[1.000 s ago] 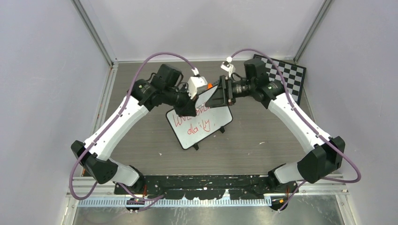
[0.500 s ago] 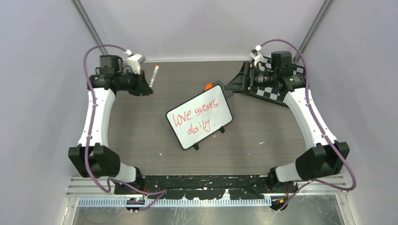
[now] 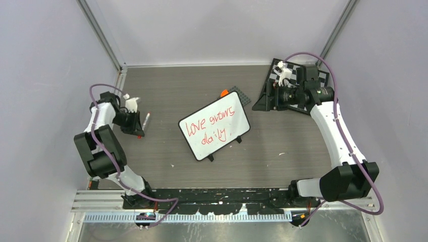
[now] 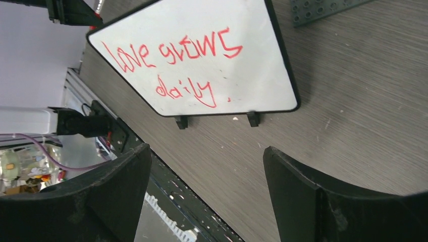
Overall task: Write a sentence on the whiteboard
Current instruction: Put down the whiteboard marker at the center of the board.
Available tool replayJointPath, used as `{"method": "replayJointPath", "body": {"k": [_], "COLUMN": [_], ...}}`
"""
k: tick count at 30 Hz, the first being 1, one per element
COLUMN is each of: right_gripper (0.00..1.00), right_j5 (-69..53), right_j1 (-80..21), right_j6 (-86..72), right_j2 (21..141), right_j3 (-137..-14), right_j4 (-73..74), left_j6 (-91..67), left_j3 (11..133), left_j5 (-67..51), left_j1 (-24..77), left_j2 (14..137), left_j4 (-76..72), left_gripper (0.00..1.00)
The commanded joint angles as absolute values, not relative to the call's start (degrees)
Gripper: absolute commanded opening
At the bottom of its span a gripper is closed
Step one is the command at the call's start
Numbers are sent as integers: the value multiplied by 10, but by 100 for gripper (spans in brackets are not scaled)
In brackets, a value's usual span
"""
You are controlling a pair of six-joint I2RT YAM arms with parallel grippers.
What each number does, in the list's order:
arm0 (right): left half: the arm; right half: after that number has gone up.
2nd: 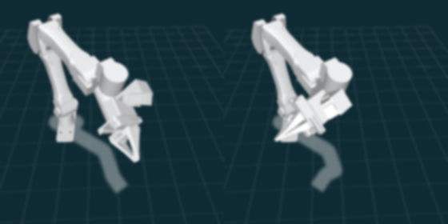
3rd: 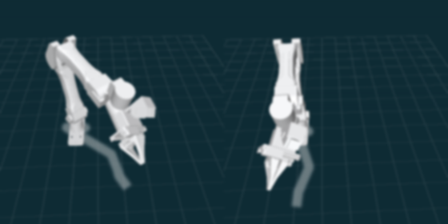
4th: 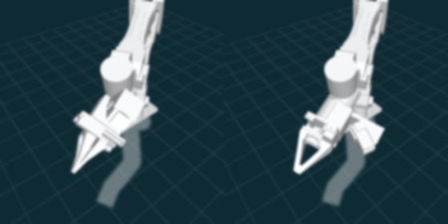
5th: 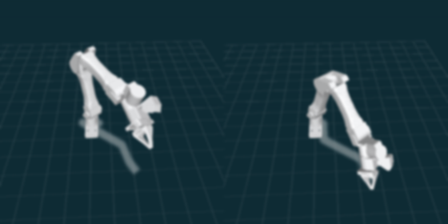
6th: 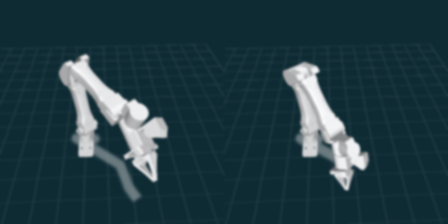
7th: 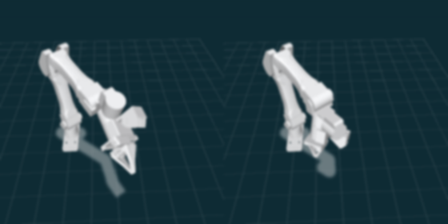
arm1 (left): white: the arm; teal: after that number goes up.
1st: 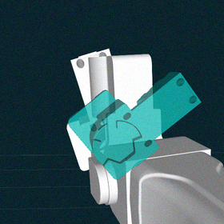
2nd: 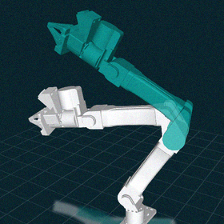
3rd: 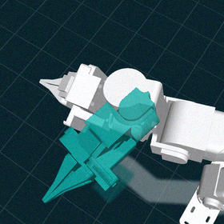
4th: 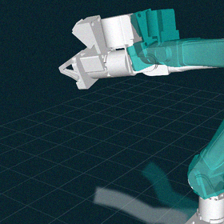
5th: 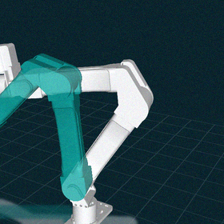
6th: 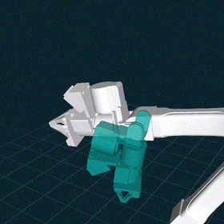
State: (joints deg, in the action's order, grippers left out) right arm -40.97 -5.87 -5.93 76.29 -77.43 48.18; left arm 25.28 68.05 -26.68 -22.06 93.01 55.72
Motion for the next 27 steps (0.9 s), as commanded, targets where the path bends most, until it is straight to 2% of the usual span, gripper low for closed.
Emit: {"method": "replayJointPath", "body": {"k": [1, 11, 21, 23, 24, 27], "right_gripper": [85, 86, 86, 85, 86, 86], "right_j5": [-384, -372, -368, -368, -367, -367], "right_j1": [-50, -44, -36, -34, -32, -26], "right_j6": [-5, -3, 4, 15, 17, 25], "right_j2": [740, 734, 737, 739, 740, 741], "right_j3": [-765, -748, -750, -752, -756, -764], "right_j4": [501, 501, 505, 509, 512, 521], "left_j6": [283, 294, 317, 316, 317, 321], "left_j3": [659, 594, 580, 589, 596, 630], "left_j5": [-234, -202, -179, -186, -188, -177], "left_j1": [-219, -213, -198, -198, -197, -195], "left_j2": [955, 993, 993, 983, 978, 959], "left_j4": [510, 438, 440, 451, 458, 482], "left_gripper": [7, 23, 44, 51, 59, 70]}}
